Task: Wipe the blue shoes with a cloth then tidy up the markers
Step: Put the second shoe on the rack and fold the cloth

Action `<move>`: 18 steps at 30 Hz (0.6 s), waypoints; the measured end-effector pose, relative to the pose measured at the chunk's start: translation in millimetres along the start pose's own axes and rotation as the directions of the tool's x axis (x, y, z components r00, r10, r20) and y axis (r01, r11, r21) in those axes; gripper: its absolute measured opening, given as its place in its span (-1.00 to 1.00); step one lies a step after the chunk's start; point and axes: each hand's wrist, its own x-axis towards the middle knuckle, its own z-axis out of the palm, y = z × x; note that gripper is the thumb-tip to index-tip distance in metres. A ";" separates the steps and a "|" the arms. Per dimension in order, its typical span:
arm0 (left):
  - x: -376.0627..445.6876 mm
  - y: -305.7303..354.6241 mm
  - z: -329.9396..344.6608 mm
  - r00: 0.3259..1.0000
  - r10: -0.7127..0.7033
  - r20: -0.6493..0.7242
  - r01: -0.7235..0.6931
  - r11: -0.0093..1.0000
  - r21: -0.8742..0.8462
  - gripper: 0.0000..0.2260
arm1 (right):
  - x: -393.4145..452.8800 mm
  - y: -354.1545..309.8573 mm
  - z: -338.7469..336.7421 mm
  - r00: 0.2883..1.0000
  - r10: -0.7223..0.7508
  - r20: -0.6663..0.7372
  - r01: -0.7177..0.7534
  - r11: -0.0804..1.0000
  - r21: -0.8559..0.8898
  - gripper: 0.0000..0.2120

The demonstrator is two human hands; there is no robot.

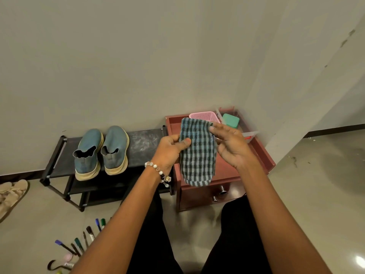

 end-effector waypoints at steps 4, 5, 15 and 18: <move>7.2 -10.6 5.9 0.994 -0.068 -0.082 0.071 0.997 0.036 -0.91 | -6.7 33.4 -17.2 0.967 0.256 0.012 -0.256 0.964 0.074 -0.52; 9.5 -14.3 7.3 0.994 -0.082 -0.077 0.088 0.993 0.081 -0.91 | -9.9 37.9 -19.0 0.949 0.314 0.029 -0.315 0.949 0.015 -0.54; 36.2 -29.1 10.0 0.966 -0.235 -0.107 0.256 0.927 0.276 -0.40 | 2.6 34.8 -27.1 0.953 0.139 -0.270 -0.204 0.952 -0.230 -0.47; 38.6 -27.7 12.2 0.949 -0.274 -0.156 0.307 0.916 0.259 -0.08 | 6.5 35.9 -27.7 0.945 0.059 -0.323 -0.144 0.958 -0.246 -0.49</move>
